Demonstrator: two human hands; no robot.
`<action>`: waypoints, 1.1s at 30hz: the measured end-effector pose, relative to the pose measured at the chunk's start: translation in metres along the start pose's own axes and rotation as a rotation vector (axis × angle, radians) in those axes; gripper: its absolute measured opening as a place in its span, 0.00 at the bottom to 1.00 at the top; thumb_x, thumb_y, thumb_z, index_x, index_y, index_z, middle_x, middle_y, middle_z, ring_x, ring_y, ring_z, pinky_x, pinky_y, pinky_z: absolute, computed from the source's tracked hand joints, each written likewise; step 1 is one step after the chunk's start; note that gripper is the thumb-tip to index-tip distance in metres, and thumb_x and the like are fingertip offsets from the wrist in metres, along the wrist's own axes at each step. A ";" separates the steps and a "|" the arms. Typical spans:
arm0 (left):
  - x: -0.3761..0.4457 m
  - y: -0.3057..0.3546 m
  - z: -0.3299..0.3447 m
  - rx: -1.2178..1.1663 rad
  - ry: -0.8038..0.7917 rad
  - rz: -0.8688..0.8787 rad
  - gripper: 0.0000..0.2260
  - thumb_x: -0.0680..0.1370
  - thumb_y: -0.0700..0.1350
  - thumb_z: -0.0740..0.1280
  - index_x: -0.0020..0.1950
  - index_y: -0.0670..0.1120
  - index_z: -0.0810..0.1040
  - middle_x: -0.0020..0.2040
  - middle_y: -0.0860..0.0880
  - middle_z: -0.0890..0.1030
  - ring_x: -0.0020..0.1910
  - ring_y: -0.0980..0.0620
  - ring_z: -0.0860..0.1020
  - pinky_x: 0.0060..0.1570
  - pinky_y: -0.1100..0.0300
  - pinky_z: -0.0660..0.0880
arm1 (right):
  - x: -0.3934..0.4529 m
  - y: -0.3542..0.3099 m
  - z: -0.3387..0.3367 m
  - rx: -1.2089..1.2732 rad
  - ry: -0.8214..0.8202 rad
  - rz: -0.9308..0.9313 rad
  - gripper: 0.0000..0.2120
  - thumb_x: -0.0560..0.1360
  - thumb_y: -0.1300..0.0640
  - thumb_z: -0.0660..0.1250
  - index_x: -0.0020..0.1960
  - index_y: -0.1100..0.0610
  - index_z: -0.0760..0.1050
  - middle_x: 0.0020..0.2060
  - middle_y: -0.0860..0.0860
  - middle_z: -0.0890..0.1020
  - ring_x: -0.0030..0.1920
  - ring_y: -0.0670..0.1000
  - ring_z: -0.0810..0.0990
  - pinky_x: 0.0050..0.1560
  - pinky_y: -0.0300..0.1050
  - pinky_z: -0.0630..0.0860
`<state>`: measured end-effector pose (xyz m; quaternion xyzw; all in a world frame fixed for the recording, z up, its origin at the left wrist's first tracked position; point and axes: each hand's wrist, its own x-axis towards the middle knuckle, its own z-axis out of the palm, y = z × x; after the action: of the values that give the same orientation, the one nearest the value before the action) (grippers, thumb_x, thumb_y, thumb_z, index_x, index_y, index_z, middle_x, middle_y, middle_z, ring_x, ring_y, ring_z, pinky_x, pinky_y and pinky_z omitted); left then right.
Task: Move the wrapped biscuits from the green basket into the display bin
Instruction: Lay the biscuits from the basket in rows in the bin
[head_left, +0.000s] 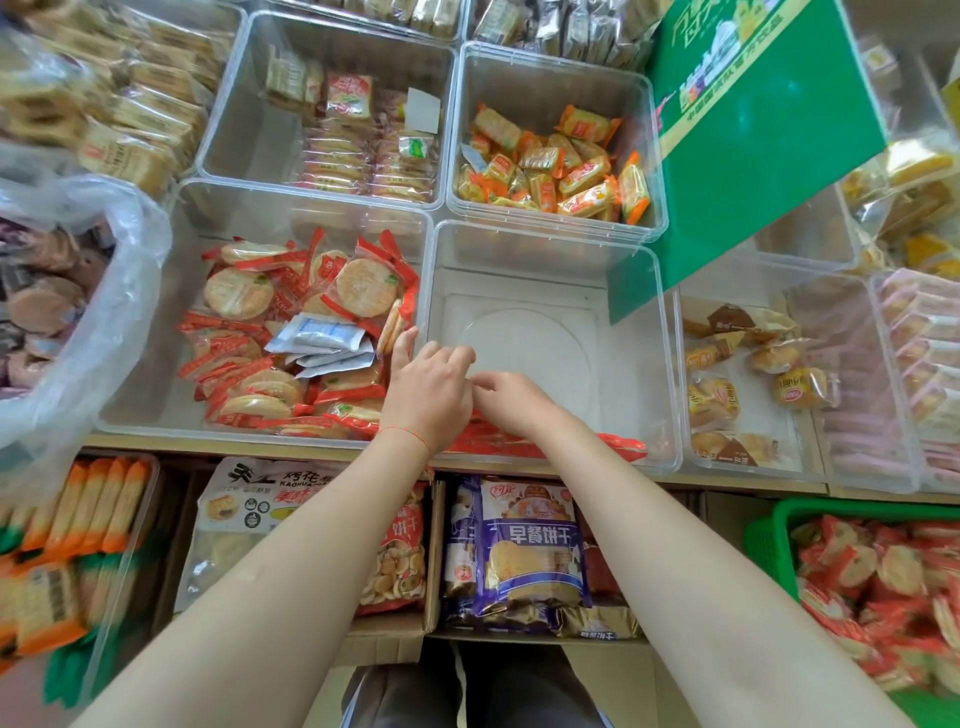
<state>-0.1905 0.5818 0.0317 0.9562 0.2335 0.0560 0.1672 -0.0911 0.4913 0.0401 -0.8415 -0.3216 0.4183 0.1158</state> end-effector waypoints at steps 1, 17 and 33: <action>0.000 0.000 0.000 0.004 -0.007 -0.003 0.11 0.74 0.39 0.59 0.52 0.46 0.77 0.45 0.48 0.82 0.52 0.46 0.76 0.73 0.48 0.47 | -0.004 0.001 0.001 -0.019 -0.013 -0.011 0.13 0.79 0.48 0.56 0.52 0.49 0.79 0.49 0.52 0.82 0.51 0.55 0.79 0.50 0.47 0.75; 0.000 0.003 -0.006 0.125 -0.096 0.018 0.11 0.77 0.43 0.56 0.53 0.46 0.77 0.49 0.47 0.82 0.58 0.46 0.74 0.73 0.46 0.44 | -0.036 0.006 0.009 -0.064 0.066 -0.015 0.19 0.80 0.49 0.52 0.68 0.46 0.71 0.66 0.54 0.74 0.67 0.57 0.72 0.67 0.59 0.68; -0.023 0.039 0.000 0.189 -0.313 0.116 0.16 0.81 0.51 0.52 0.53 0.47 0.77 0.54 0.45 0.81 0.54 0.43 0.78 0.55 0.51 0.69 | -0.081 0.058 0.009 -0.188 0.248 -0.014 0.22 0.80 0.52 0.50 0.69 0.53 0.73 0.68 0.52 0.75 0.69 0.53 0.70 0.71 0.54 0.60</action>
<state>-0.1946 0.5386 0.0441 0.9765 0.1536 -0.1062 0.1073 -0.1088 0.3942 0.0586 -0.8915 -0.3487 0.2784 0.0782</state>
